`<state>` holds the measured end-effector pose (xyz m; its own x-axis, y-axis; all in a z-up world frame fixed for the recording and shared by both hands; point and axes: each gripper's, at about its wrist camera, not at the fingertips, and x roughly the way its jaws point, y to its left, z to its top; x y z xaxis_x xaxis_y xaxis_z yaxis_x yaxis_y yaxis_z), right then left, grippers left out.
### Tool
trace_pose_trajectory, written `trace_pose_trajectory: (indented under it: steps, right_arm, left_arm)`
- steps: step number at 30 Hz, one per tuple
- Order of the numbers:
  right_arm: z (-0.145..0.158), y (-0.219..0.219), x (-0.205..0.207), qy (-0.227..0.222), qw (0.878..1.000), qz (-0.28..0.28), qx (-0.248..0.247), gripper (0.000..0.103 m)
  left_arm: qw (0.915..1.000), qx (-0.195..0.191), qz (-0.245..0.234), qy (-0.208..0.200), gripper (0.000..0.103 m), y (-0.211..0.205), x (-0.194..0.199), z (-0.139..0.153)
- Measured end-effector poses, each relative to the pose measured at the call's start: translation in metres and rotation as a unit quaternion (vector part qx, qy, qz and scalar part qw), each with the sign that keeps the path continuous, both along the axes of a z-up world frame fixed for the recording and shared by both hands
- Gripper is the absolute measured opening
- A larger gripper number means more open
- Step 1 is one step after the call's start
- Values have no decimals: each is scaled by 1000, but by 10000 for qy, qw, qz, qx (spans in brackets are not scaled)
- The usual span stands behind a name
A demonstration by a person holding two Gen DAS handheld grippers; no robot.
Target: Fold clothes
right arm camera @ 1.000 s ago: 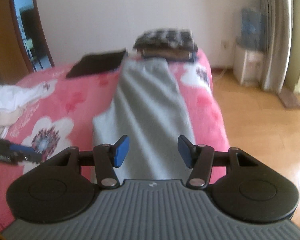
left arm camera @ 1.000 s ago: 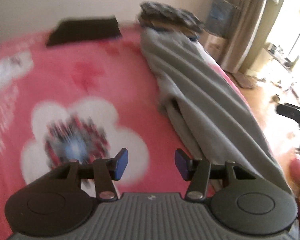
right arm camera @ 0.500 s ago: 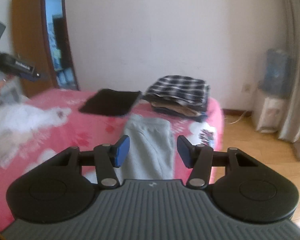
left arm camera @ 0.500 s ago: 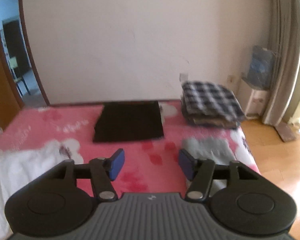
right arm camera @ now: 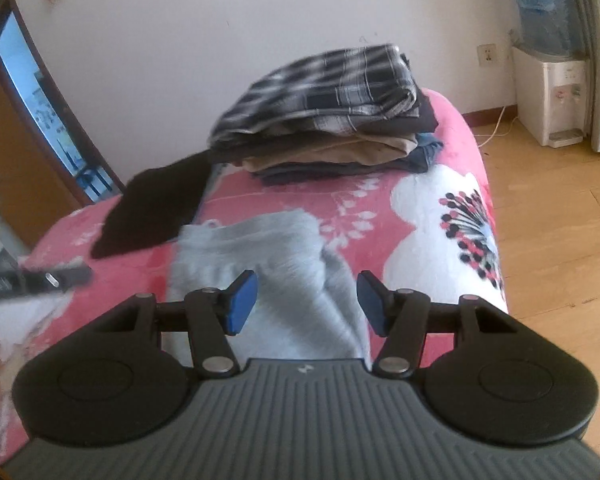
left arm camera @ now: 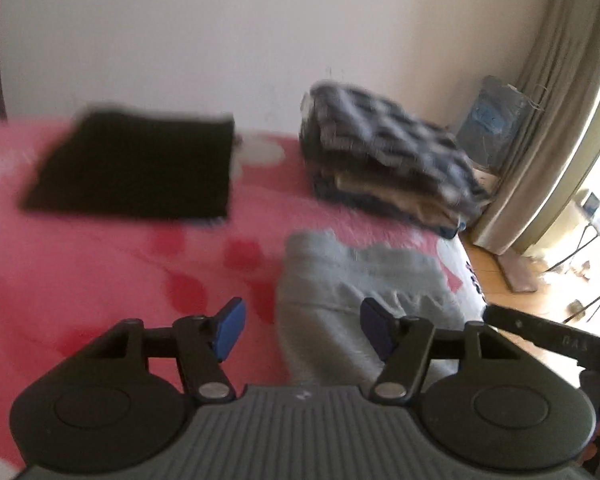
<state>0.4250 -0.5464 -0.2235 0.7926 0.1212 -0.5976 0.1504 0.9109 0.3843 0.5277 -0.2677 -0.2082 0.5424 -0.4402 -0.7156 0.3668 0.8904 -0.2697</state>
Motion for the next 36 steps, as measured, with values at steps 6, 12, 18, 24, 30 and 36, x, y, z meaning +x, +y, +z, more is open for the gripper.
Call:
trace_pose_trajectory:
  steps: [6, 12, 18, 24, 30, 36]
  right_arm:
    - [-14, 9, 49, 237, 9985, 455, -176, 55]
    - [-20, 47, 60, 596, 9857, 889, -1304, 23]
    - [-17, 56, 47, 324, 9828, 735, -1661, 18]
    - [-28, 22, 65, 447, 9984, 277, -194, 51]
    - [-32, 43, 59, 568, 9954, 319, -704, 18]
    - [-19, 52, 62, 247, 9900, 243, -1366, 5]
  left_arm:
    - [9993, -339, -10, 169, 64, -6, 17, -41]
    - [9979, -435, -32, 469, 58, -10, 19, -64]
    - [9973, -380, 49, 630, 59, -8, 20, -71]
    - [9982, -304, 48, 524, 60, -8, 17, -79]
    - [9979, -409, 78, 488, 60, -2, 16, -87]
    - [9976, -455, 175, 494, 60, -4, 16, -85]
